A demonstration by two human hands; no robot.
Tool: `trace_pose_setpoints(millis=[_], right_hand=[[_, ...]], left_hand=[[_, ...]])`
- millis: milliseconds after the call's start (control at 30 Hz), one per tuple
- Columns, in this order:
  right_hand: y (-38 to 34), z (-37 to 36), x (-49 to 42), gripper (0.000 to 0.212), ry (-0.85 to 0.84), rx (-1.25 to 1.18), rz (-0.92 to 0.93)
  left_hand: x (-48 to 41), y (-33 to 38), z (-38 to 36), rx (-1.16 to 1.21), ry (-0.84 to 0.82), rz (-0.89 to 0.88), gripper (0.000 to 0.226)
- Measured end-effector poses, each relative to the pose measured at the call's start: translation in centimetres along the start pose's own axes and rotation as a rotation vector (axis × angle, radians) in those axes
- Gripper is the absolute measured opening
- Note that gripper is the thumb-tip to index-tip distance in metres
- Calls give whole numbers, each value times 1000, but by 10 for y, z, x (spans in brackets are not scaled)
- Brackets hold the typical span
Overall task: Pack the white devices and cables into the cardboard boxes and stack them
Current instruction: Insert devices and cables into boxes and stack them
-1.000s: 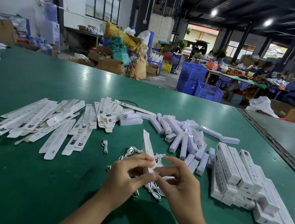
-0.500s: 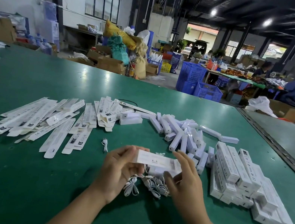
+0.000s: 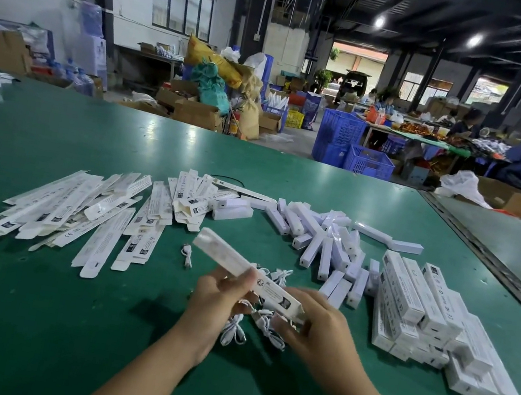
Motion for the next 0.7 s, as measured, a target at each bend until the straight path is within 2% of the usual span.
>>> trace_pose_setpoints(millis=[100,167,267,500,567,700], right_hand=[[15,7,-3,57,-3,222,-119],[27,9,-4,52,-35,281,-230],[35,1,-4,40,-123,333,-290],[32,0,-4,10,-100,244,-312],[31,3,-3,9,-58,216,-293],[24,15,-3,17,122,-19,-284]], left_hand=[[-4,5,9,73,115,8,32],[-6,8,16,126,170,17,21],[-8,8,21,138,236,39,13],[-10,7,24,209,272,18,11],[-10,8,25,212,281,-2,12],[-12,12,31,191,361,-66,11]])
Point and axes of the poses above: each hand's wrist, its own x-axis away from the middle knuckle, its own z-axis out of the back of the hand, y = z × x, the point moved 4 cm from there along -x, towards the middle knuckle, and after that the axes turned 7 degrees about -z, right-handed, at the moved point
